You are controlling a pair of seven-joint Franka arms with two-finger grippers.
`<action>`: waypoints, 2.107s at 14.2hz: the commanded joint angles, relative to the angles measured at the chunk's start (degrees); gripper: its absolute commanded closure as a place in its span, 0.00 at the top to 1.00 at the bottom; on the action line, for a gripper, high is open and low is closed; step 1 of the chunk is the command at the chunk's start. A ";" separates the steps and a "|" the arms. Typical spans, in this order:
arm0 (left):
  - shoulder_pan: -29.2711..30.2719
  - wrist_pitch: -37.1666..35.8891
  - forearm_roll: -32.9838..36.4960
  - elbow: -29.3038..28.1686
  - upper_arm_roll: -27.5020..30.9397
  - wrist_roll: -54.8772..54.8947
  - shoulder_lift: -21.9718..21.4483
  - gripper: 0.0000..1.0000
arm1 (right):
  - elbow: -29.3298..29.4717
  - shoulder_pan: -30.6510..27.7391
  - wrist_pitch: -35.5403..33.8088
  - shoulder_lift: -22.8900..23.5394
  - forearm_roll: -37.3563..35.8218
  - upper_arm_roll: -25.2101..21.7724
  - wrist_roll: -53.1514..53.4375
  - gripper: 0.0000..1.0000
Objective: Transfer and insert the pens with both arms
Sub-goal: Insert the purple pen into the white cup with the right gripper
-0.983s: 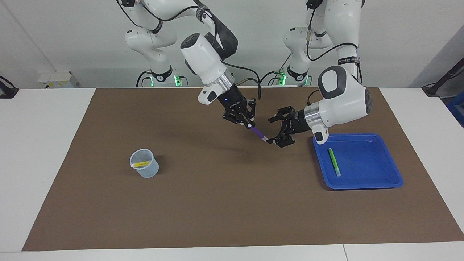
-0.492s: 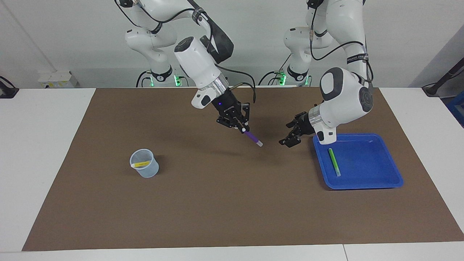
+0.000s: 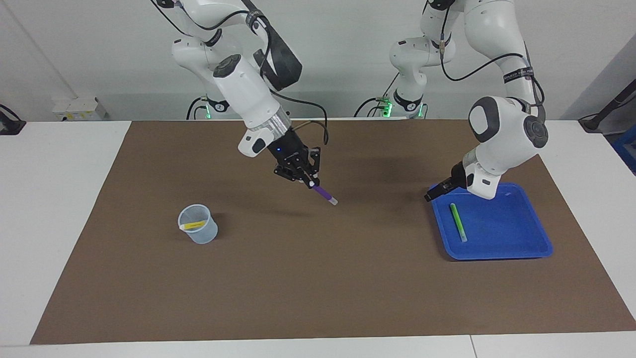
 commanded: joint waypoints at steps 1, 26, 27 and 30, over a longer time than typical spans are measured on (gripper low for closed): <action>1.42 7.46 4.31 -4.67 -0.31 7.20 -2.34 0.99 | 0.40 -3.48 -4.34 -1.73 1.21 0.52 -4.72 0.00; 4.33 24.27 11.44 -5.03 -0.48 31.75 6.62 0.50 | 4.54 -21.16 -26.33 -5.33 -30.96 -0.10 -22.12 0.00; 4.24 24.10 11.36 -5.12 -0.48 31.66 6.62 0.50 | 4.19 -21.77 -25.98 -5.34 -30.96 -0.01 -23.61 0.00; 4.15 24.36 11.36 -5.64 -0.48 29.99 6.62 0.50 | 3.39 -23.35 -25.62 -5.42 -30.87 0.08 -26.87 0.00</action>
